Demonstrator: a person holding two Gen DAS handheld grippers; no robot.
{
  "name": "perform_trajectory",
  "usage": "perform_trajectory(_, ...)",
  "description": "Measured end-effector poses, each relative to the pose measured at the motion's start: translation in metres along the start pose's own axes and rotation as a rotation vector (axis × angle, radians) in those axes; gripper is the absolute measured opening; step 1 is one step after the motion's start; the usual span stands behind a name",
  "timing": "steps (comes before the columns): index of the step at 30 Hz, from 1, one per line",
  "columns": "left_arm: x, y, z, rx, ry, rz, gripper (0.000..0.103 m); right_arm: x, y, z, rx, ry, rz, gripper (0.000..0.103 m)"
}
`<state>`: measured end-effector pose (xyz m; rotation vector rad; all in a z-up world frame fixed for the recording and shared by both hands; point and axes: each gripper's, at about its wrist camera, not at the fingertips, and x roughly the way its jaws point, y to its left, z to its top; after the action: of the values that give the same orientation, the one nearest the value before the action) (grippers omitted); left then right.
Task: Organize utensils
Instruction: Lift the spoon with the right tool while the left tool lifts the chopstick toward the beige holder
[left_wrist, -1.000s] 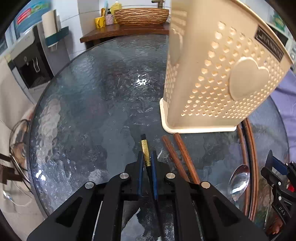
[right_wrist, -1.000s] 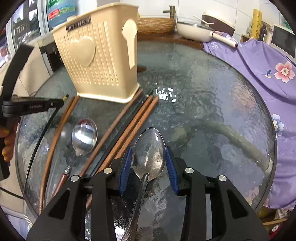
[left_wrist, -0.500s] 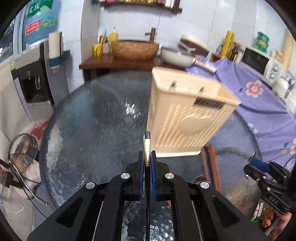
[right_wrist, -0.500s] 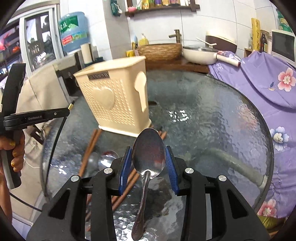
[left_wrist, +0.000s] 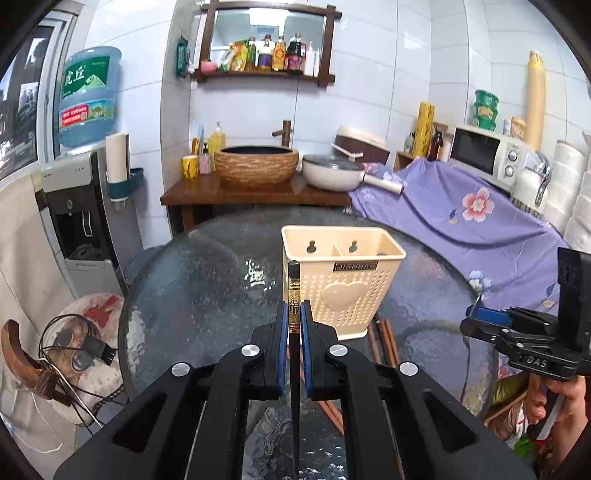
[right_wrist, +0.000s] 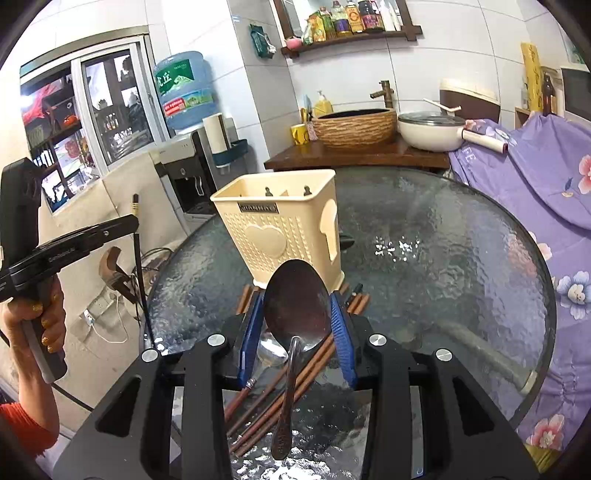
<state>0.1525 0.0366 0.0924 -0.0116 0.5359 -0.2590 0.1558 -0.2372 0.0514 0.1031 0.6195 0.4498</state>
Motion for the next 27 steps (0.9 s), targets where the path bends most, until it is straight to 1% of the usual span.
perform_trajectory(3,-0.010,0.001,0.001,0.000,-0.023,0.000,0.007,0.001,0.005,0.004,-0.023,-0.008,0.000,0.037)
perform_trajectory(10,-0.018,-0.001,0.009,0.001,-0.058,-0.002,0.007,0.004,0.015,0.015,-0.061,-0.064,-0.007,0.037)
perform_trajectory(17,-0.028,-0.002,0.036,0.006,-0.092,-0.032,0.007,0.012,0.028,0.041,-0.127,-0.108,-0.017,0.037)
perform_trajectory(20,-0.033,-0.006,0.061,0.006,-0.109,-0.063,0.007,0.013,0.034,0.065,-0.132,-0.128,-0.003,0.037)
perform_trajectory(23,-0.038,-0.008,0.091,-0.005,-0.133,-0.086,0.007,0.012,0.037,0.097,-0.119,-0.161,0.007,0.037)
perform_trajectory(26,-0.043,-0.014,0.121,-0.004,-0.181,-0.067,0.007,0.010,0.039,0.134,-0.108,-0.210,-0.004,0.037)
perform_trajectory(27,-0.044,-0.016,0.130,-0.003,-0.198,-0.056,0.007,0.010,0.040,0.147,-0.110,-0.238,-0.023,0.037)
